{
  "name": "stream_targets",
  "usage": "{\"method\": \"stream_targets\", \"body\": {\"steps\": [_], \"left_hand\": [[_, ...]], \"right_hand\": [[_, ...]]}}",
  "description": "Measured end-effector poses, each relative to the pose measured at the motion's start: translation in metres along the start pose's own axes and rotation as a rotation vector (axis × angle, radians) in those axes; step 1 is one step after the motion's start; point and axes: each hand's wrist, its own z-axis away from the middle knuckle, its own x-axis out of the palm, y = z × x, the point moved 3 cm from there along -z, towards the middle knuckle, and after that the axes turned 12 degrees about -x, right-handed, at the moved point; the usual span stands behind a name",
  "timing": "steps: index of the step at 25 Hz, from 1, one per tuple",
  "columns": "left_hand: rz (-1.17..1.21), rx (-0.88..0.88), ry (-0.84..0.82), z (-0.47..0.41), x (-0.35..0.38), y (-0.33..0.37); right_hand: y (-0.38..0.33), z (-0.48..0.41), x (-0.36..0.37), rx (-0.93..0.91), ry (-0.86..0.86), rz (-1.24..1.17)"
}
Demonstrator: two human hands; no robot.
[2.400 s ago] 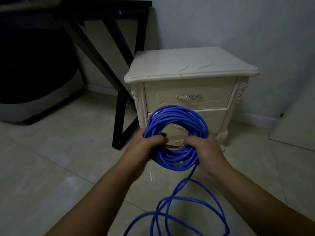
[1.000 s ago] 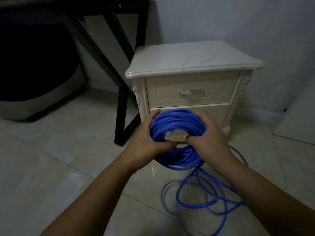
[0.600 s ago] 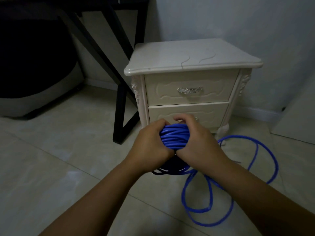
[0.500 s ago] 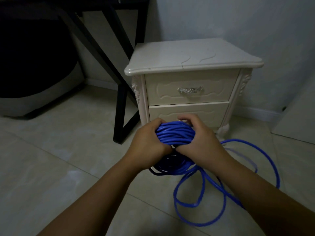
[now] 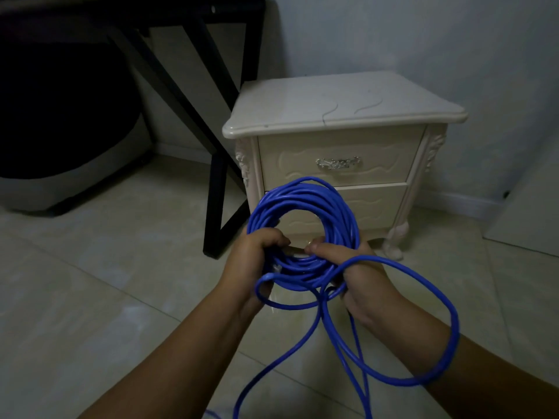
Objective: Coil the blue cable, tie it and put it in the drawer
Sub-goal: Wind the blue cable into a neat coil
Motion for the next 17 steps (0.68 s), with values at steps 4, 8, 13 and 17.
{"method": "stream_targets", "body": {"steps": [4,8,13,17], "left_hand": [[-0.468,-0.023,-0.047,0.001,-0.006,0.010],[-1.025,0.319,-0.082,0.005,-0.004,0.023],[-1.455,0.690,-0.039,0.009,0.011,0.015],[-1.323,0.744,0.089,0.010,0.015,0.012]], "right_hand": [[-0.020,-0.004,-0.008,-0.088,0.014,0.248],[-0.048,0.000,-0.006,-0.403,-0.239,0.633],[-0.040,0.007,0.005,-0.687,-0.402,1.060],[-0.033,0.010,0.003,-0.727,-0.379,1.042]]}}
